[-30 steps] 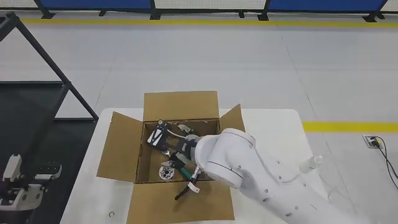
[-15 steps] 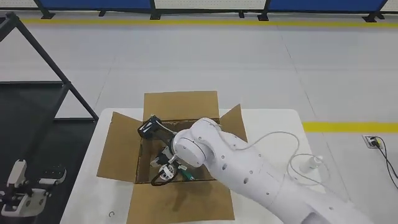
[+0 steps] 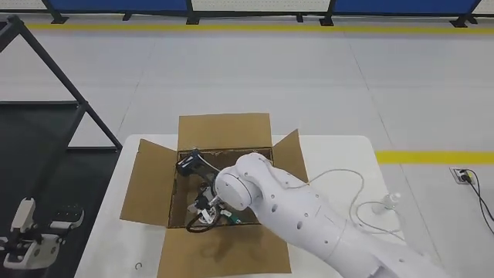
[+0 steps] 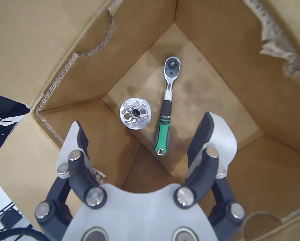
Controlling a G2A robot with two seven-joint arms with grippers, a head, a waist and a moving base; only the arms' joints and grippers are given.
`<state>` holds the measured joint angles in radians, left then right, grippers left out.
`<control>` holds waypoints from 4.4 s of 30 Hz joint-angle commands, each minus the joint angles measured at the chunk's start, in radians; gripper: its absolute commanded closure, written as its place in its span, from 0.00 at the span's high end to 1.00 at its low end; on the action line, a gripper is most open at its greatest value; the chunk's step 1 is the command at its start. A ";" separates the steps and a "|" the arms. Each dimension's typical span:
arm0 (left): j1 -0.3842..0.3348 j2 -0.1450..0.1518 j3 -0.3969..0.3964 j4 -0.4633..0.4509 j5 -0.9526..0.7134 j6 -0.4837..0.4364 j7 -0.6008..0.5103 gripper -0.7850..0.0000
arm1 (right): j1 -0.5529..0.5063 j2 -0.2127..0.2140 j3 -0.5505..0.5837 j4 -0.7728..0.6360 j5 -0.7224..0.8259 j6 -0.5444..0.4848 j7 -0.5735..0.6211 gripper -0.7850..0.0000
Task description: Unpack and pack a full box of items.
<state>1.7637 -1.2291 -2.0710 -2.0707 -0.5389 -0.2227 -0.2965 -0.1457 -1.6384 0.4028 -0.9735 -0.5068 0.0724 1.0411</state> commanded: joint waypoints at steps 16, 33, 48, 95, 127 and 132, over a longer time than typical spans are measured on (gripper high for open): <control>0.027 -0.011 -0.003 -0.009 -0.011 -0.021 0.000 1.00 | 0.065 -0.219 -0.070 0.423 0.104 0.076 0.023 1.00; 0.021 -0.019 -0.003 -0.005 -0.009 -0.016 0.005 1.00 | 0.076 -0.363 -0.095 0.674 0.064 0.073 -0.013 1.00; 0.017 -0.025 -0.008 -0.002 -0.008 -0.019 -0.002 1.00 | 0.071 -0.375 -0.116 0.723 0.033 0.130 -0.046 1.00; 0.016 -0.041 -0.005 -0.004 0.015 -0.020 -0.011 1.00 | 0.033 -0.373 -0.106 0.721 0.062 0.115 -0.167 0.00; -0.023 -0.040 0.045 -0.029 0.105 0.015 -0.059 1.00 | 0.016 -0.223 0.051 0.345 -0.060 0.322 -0.310 0.00; -0.022 -0.040 0.048 -0.033 0.116 0.015 -0.059 1.00 | -0.089 -0.118 0.122 0.051 -0.208 0.415 -0.233 0.00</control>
<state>1.7413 -1.2691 -2.0237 -2.1027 -0.4245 -0.2082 -0.3565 -0.2019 -1.7862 0.5042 -0.8246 -0.6659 0.4641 0.7811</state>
